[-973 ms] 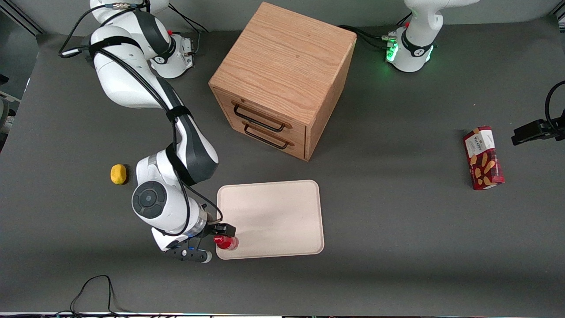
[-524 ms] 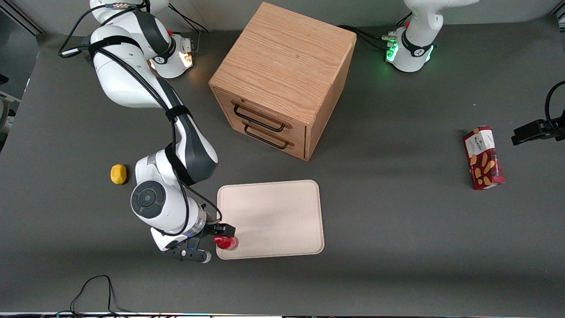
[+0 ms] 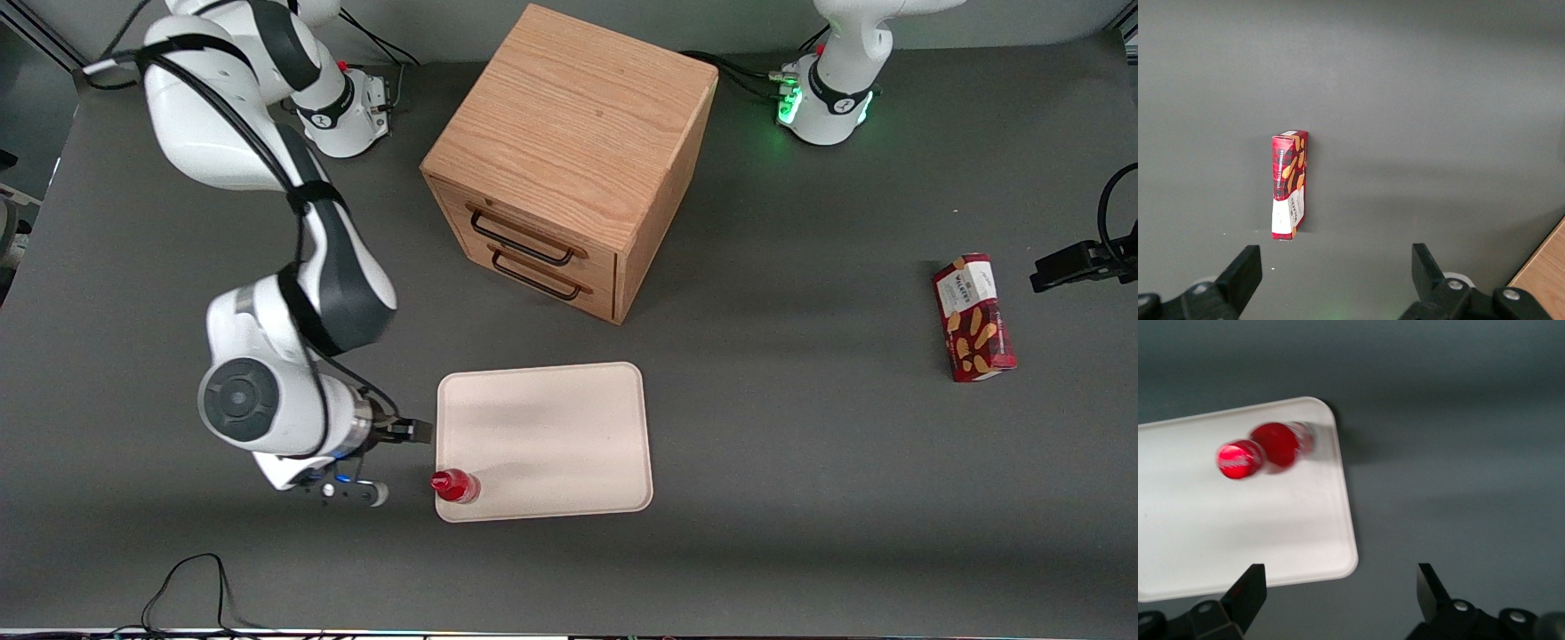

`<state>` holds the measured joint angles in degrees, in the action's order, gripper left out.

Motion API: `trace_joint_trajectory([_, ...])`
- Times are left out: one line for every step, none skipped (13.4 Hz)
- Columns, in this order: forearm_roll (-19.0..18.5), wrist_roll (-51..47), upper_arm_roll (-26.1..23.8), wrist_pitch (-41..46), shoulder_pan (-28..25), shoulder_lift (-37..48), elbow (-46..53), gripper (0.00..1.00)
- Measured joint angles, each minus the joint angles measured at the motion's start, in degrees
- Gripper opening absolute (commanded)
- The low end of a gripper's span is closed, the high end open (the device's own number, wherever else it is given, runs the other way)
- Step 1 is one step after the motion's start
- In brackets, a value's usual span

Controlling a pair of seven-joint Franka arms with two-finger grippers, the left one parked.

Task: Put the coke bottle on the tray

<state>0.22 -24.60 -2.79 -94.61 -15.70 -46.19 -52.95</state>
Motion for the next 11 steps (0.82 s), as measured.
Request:
trace_joint_trajectory([0.5, 0.4, 0.0, -0.1, 1.1, 3.1, -3.8, 1.00])
trace_joint_trajectory([0.9, 1.4, 0.0, -0.6, 2.3, 6.7, -8.5, 1.00])
trace_joint_trajectory([1.0, 3.4, 0.0, -1.4, 3.4, 10.5, -13.6, 1.00])
trace_joint_trajectory([1.1, 5.7, 0.1, -2.3, 4.4, 14.7, -19.4, 1.00])
trace_joint_trajectory([1.1, 7.6, 0.4, -3.0, 5.2, 19.0, -25.0, 1.00])
trace_joint_trajectory([1.2, 9.5, 0.9, -3.4, 5.9, 23.3, -30.2, 1.00])
trace_joint_trajectory([1.2, 11.3, 1.8, -3.5, 6.2, 27.7, -35.2, 1.00])
trace_joint_trajectory([1.3, 13.1, 2.9, -3.5, 6.3, 31.8, -39.4, 1.00])
trace_joint_trajectory([1.3, 14.7, 4.1, -3.5, 6.3, 35.7, -43.0, 1.00])
trace_joint_trajectory([1.4, 16.2, 5.6, -3.4, 6.1, 39.4, -46.1, 1.00])
trace_joint_trajectory([1.4, 17.6, 7.5, -3.2, 5.5, 42.6, -48.4, 1.00])
